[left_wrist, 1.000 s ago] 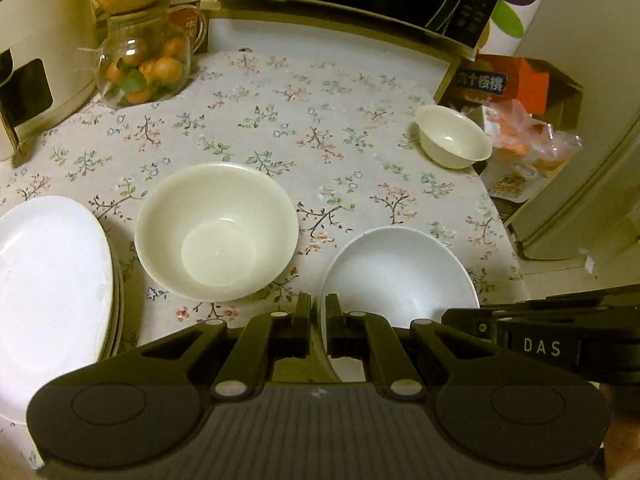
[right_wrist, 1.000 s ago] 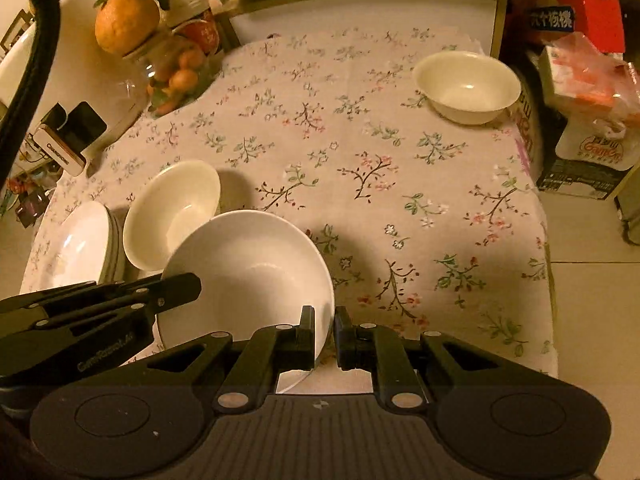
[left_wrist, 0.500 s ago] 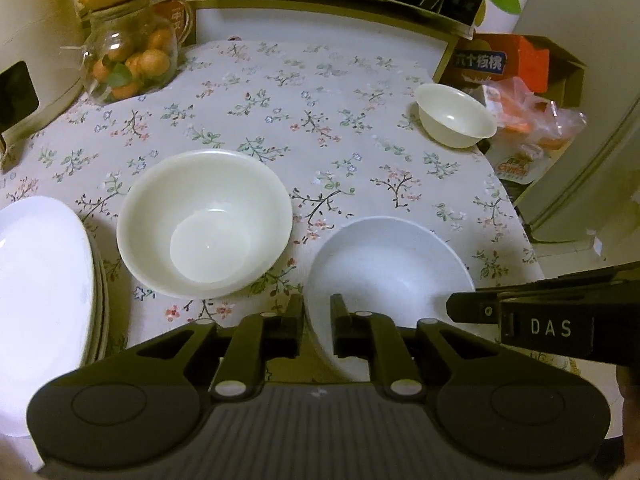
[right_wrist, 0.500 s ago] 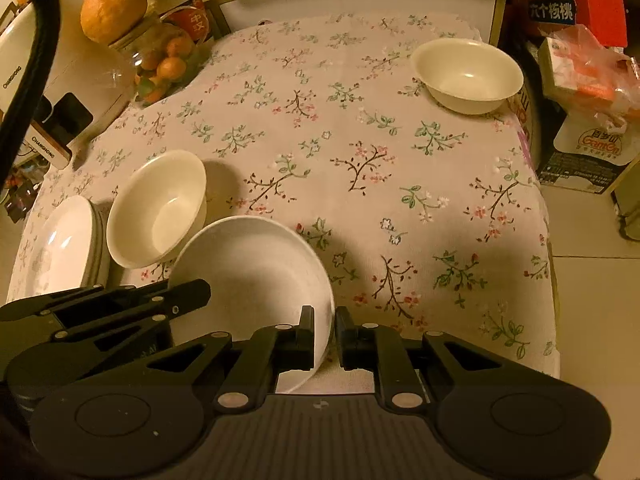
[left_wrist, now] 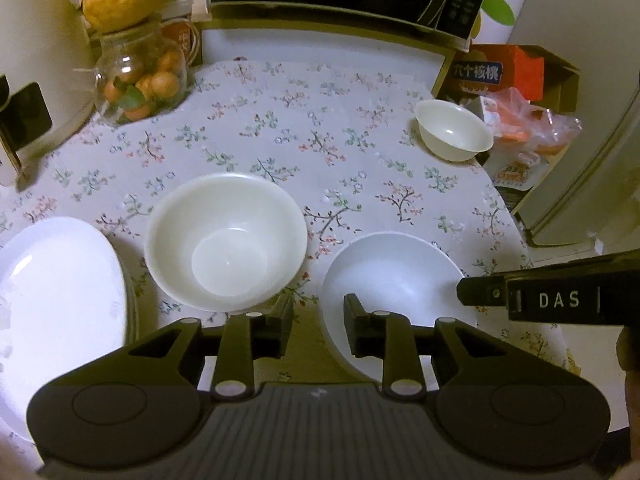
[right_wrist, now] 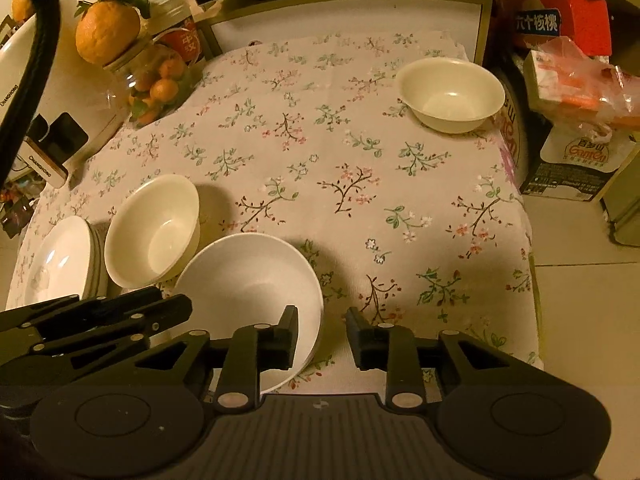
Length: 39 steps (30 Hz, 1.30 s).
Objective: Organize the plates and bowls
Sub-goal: 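Lift the white bowl with both grippers and carry it toward the plate stack, then lower the white bowl onto the tablecloth and open both grippers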
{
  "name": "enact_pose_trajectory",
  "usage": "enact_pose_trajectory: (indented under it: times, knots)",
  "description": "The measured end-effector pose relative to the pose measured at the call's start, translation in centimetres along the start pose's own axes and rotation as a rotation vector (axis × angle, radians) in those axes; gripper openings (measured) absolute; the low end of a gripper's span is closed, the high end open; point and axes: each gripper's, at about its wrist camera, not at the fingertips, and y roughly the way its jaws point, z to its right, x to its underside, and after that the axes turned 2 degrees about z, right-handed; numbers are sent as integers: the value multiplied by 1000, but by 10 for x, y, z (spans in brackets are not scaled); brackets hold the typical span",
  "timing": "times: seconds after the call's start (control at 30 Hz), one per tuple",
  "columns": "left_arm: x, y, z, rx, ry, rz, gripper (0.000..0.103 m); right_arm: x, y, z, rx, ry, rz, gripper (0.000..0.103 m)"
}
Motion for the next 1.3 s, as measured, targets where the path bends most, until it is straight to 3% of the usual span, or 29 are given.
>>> enact_pose_trajectory:
  times: [0.2, 0.5, 0.67, 0.77, 1.3]
  knots:
    - [-4, -16, -4, 1, 3, 35, 31, -3, -11, 0, 23, -14, 47, 34]
    - [-14, -37, -15, -41, -17, 122, 45, -7, -23, -5, -28, 3, 108, 42]
    - [-18, -44, -23, -76, -37, 150, 61, -9, -32, -11, -69, 9, 160, 47]
    - [-18, -47, -27, -103, -44, 157, 71, -9, -34, -15, -77, 10, 178, 49]
    - [-21, -56, -47, -189, -57, 154, 90, -17, -35, -43, -85, -18, 231, 58]
